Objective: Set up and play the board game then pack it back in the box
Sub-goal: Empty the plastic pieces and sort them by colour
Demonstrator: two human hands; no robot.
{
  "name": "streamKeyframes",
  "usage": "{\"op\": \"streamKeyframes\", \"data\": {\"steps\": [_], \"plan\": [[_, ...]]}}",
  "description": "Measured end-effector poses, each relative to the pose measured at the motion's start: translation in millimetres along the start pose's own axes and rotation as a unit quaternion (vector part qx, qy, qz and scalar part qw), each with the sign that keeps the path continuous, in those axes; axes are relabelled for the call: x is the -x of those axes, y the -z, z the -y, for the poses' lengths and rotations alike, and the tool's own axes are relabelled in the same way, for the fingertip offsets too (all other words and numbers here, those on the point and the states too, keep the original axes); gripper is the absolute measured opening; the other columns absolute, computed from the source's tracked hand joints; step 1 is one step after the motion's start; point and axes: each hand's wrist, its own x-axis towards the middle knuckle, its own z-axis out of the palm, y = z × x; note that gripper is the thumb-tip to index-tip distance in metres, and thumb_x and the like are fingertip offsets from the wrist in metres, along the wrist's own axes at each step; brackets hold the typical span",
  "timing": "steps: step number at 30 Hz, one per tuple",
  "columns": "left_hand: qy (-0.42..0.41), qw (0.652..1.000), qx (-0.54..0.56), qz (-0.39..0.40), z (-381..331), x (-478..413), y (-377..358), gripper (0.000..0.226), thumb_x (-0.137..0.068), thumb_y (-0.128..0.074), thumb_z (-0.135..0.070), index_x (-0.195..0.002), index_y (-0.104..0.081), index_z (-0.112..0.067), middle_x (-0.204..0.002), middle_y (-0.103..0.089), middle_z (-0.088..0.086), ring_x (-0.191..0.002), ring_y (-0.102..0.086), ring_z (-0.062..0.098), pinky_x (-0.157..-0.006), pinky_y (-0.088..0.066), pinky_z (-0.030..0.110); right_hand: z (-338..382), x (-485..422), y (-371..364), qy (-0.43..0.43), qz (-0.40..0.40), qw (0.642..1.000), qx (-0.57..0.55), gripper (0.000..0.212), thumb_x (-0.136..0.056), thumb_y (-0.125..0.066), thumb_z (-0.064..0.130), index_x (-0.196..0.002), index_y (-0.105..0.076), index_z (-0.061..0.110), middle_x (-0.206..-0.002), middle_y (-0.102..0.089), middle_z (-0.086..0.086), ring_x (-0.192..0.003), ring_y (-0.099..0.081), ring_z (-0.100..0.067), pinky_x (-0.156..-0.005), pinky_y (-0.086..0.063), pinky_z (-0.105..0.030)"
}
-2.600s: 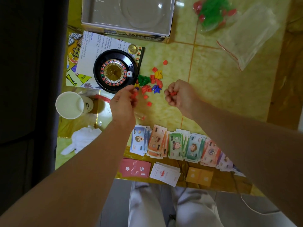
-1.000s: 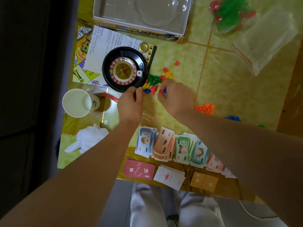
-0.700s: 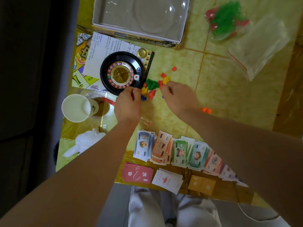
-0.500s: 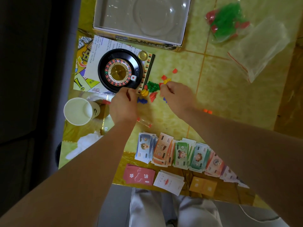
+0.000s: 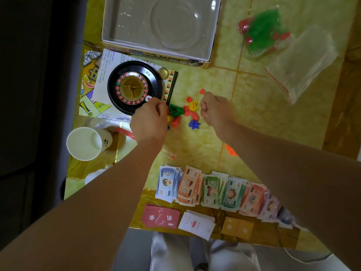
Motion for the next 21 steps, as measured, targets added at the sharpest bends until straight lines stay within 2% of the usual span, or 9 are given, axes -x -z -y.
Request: {"op": "streamKeyframes", "data": {"steps": [4,8,10,12,14,15,16,18,21], "plan": [[-0.038,0.995,-0.089,0.012,-0.9,2.0,-3.1,0.030,-0.090,-0.056,-0.029,-0.118,-0.065,-0.029,-0.092,-0.071,0.003,-0.089,-0.063,0.027,-0.063,-0.039,0.028,-2.5,-1.9,4.8,0.033,0.012,0.999,0.008,0.040,-0.093,-0.044,0.013,-0.053,-0.047,0.012,-0.047,-0.042,-0.003,-0.034,-0.031,-0.005,-0.037,-0.026,-0.014],[-0.040,0.992,-0.118,0.013,-3.5,2.1,-5.2,0.026,-0.089,-0.060,-0.025,-0.113,-0.069,-0.027,-0.090,-0.071,0.005,-0.086,-0.063,0.030,-0.062,-0.037,0.029,-4.6,-7.3,6.8,0.022,0.007,0.999,0.049,0.038,-0.087,-0.044,0.011,-0.050,-0.051,0.015,-0.044,-0.042,0.000,-0.040,-0.032,-0.012,-0.043,-0.026,-0.021],[-0.039,0.991,-0.129,0.007,-4.2,0.4,-5.8,0.022,-0.088,-0.060,-0.025,-0.107,-0.071,-0.025,-0.089,-0.071,0.006,-0.085,-0.063,0.031,-0.061,-0.038,0.029,-4.2,-9.5,5.4,0.045,-0.008,0.995,0.093,0.035,-0.086,-0.047,0.011,-0.053,-0.055,0.017,-0.047,-0.042,0.002,-0.045,-0.034,-0.012,-0.050,-0.027,-0.024],[-0.037,0.991,-0.125,0.002,-3.8,-0.9,-6.8,0.021,-0.088,-0.060,-0.025,-0.105,-0.072,-0.024,-0.090,-0.071,0.006,-0.085,-0.063,0.030,-0.062,-0.039,0.029,-3.7,-8.9,1.5,0.096,-0.010,0.985,0.140,0.029,-0.090,-0.050,0.013,-0.066,-0.063,0.020,-0.058,-0.055,0.006,-0.050,-0.044,-0.006,-0.052,-0.035,-0.025],[-0.033,0.994,-0.106,-0.005,-2.4,-0.7,-7.2,0.021,-0.088,-0.058,-0.028,-0.104,-0.071,-0.024,-0.091,-0.072,0.004,-0.086,-0.063,0.029,-0.062,-0.039,0.029,-3.1,-5.3,-3.3,0.153,0.008,0.969,0.195,0.020,-0.094,-0.051,0.019,-0.084,-0.068,0.023,-0.081,-0.068,0.010,-0.066,-0.058,0.001,-0.061,-0.044,-0.018],[-0.031,0.995,-0.095,-0.012,-1.3,-0.2,-7.0,0.022,-0.088,-0.057,-0.030,-0.103,-0.071,-0.023,-0.090,-0.071,0.003,-0.085,-0.063,0.027,-0.061,-0.039,0.029,-3.6,-3.4,-5.4,0.184,0.020,0.956,0.228,0.015,-0.095,-0.053,0.021,-0.091,-0.067,0.024,-0.084,-0.068,0.010,-0.070,-0.061,-0.002,-0.064,-0.046,-0.021],[-0.030,0.996,-0.084,-0.018,-0.7,0.7,-6.1,0.023,-0.088,-0.054,-0.033,-0.101,-0.069,-0.021,-0.088,-0.071,0.002,-0.083,-0.063,0.027,-0.061,-0.039,0.029,-4.2,-1.2,-6.6,0.209,0.035,0.940,0.266,0.012,-0.094,-0.055,0.023,-0.095,-0.066,0.025,-0.077,-0.066,0.010,-0.067,-0.060,-0.005,-0.063,-0.046,-0.026],[-0.024,0.998,-0.048,-0.026,0.2,3.2,-3.2,0.027,-0.086,-0.046,-0.036,-0.094,-0.062,-0.016,-0.078,-0.065,0.002,-0.076,-0.058,0.027,-0.060,-0.038,0.031,-6.6,2.6,-8.0,0.236,0.055,0.899,0.365,0.012,-0.093,-0.057,0.025,-0.103,-0.064,0.025,-0.066,-0.055,0.012,-0.061,-0.052,-0.008,-0.059,-0.037,-0.027],[-0.015,1.000,0.007,-0.012,-1.3,7.0,0.2,0.028,-0.084,-0.029,-0.033,-0.070,-0.046,-0.016,-0.060,-0.046,0.001,-0.061,-0.044,0.025,-0.053,-0.026,0.031,-13.2,5.9,-6.3,0.245,0.040,0.855,0.455,0.018,-0.093,-0.057,0.029,-0.110,-0.060,0.024,-0.079,-0.055,0.010,-0.075,-0.060,-0.016,-0.060,-0.035,-0.026]]}}
